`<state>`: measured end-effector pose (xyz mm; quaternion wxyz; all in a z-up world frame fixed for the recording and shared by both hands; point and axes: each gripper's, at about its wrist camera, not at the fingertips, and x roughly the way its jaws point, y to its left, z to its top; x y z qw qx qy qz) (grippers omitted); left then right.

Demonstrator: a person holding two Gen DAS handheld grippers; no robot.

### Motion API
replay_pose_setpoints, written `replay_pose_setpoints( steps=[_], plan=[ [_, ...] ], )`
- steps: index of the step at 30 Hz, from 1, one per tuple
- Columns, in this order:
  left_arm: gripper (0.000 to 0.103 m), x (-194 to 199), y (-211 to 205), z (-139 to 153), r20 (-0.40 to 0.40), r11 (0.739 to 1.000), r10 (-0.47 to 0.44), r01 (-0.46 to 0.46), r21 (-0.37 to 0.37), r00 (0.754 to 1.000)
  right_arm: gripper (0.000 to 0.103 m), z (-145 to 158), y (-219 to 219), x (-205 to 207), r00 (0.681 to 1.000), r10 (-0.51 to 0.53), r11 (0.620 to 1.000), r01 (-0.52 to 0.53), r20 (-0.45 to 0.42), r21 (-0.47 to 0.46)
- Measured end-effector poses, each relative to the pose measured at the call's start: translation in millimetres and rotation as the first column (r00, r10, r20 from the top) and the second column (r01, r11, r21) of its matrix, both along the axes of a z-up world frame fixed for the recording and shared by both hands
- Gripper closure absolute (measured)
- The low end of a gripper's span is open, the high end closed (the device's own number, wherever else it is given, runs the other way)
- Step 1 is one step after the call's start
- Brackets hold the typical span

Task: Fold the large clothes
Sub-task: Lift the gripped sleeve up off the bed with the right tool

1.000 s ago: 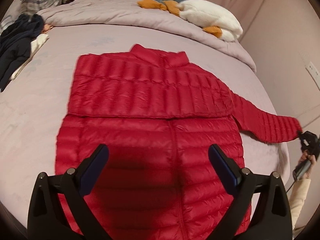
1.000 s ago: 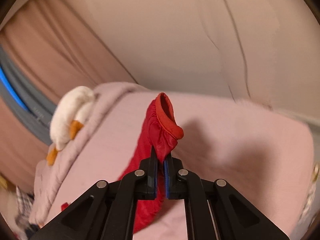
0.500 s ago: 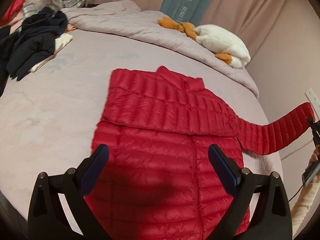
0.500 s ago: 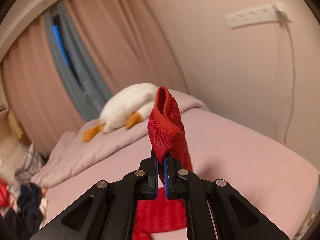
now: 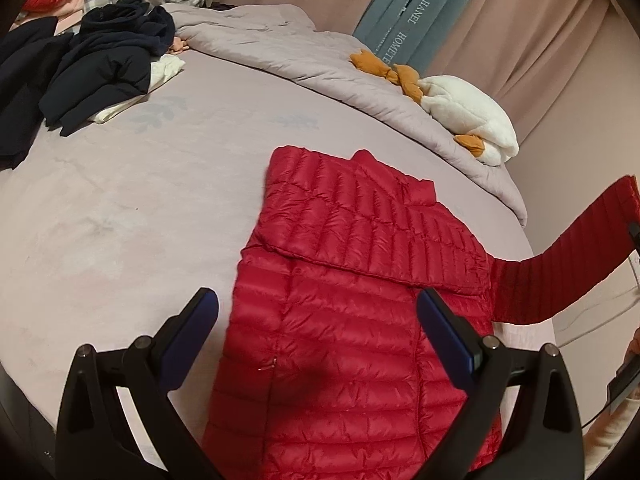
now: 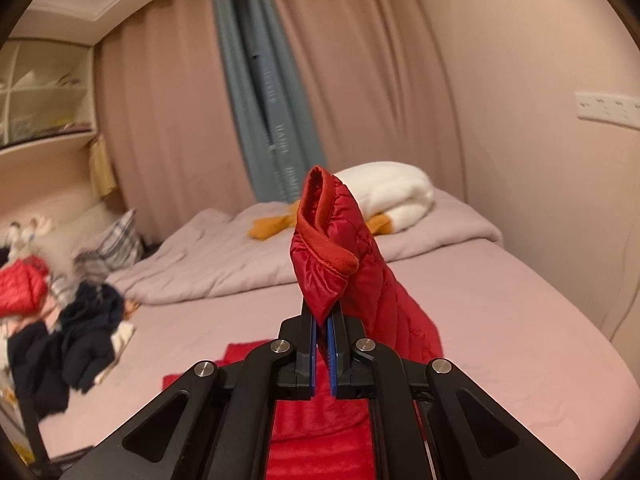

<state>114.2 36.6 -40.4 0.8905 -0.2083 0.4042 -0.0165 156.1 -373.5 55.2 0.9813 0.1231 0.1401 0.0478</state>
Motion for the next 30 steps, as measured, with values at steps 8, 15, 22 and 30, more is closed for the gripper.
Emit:
replay_pose_setpoints(
  steps=[8, 15, 22, 30],
  plan=[
    [0.004, -4, 12, -2, 0.003, 1.000, 0.024, -0.024, 0.007, 1.000, 0.097, -3, 48, 0, 0.988, 0.153, 0.987, -0.154, -0.026, -0.037],
    [0.004, -6, 21, -4, 0.004, 0.999, 0.036, -0.037, 0.003, 0.999, 0.097, -7, 79, -2, 0.955, 0.292, 0.956, -0.293, -0.046, -0.019],
    [0.004, -7, 28, -7, -0.003, 0.999, 0.048, -0.048, 0.000, 0.999, 0.097, -22, 104, 4, 0.933, 0.348, 0.936, -0.351, -0.096, -0.021],
    [0.004, -9, 34, -10, -0.008, 0.998, 0.062, -0.062, -0.005, 0.998, 0.097, -45, 127, 11, 0.895, 0.408, 0.910, -0.415, -0.180, 0.000]
  ],
)
